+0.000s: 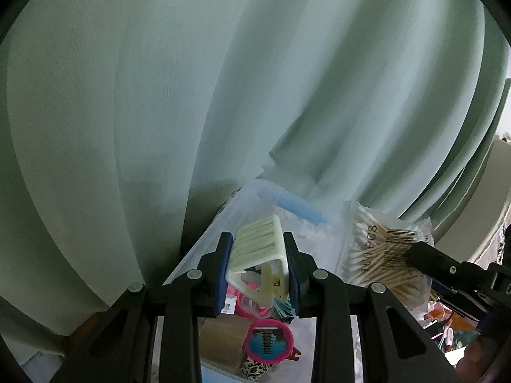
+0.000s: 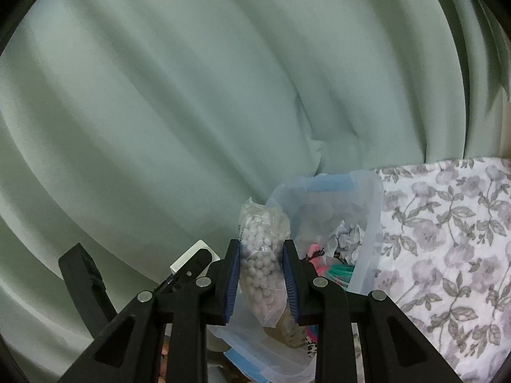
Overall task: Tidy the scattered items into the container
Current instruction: 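Lift and carry the white clip and bead bag over the clear box with both grippers, then open the left gripper over the box while the right gripper releases the bead bag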
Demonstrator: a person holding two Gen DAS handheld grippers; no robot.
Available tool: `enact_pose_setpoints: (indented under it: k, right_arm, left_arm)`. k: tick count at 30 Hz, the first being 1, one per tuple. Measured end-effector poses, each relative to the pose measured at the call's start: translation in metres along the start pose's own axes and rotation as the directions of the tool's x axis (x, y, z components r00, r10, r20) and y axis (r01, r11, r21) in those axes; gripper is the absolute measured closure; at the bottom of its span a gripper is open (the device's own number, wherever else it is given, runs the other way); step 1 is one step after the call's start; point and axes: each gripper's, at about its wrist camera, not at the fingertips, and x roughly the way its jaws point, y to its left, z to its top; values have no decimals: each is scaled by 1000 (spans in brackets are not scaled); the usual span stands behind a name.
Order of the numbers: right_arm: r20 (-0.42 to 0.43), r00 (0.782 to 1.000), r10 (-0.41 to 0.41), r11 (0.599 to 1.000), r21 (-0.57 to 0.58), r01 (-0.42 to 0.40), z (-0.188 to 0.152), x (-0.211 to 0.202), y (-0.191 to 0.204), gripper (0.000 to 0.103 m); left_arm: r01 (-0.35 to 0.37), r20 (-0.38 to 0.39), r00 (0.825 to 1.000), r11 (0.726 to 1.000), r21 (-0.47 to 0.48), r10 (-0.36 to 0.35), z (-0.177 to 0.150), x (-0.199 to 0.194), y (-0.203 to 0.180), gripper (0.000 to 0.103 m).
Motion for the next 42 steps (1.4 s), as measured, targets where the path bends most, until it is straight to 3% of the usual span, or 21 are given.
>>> enact_pose_setpoints:
  k: [22, 23, 27, 42]
  right_arm:
    - [-136, 987, -83, 996, 18, 86, -14, 27, -13, 72]
    - [-140, 986, -85, 996, 20, 89, -14, 28, -14, 72]
    - [-150, 984, -101, 994, 16, 104, -15, 25, -13, 72]
    - [-178, 973, -148, 989, -23, 146, -17, 16, -1, 56]
  left_arm:
    - [1, -120, 993, 1000, -6, -2, -15, 29, 9, 71]
    - [4, -122, 993, 1000, -10, -5, -15, 30, 10, 69]
    - [-8, -110, 994, 1000, -22, 6, -14, 26, 11, 46]
    - [-10, -124, 992, 1000, -4, 10, -15, 20, 4, 34]
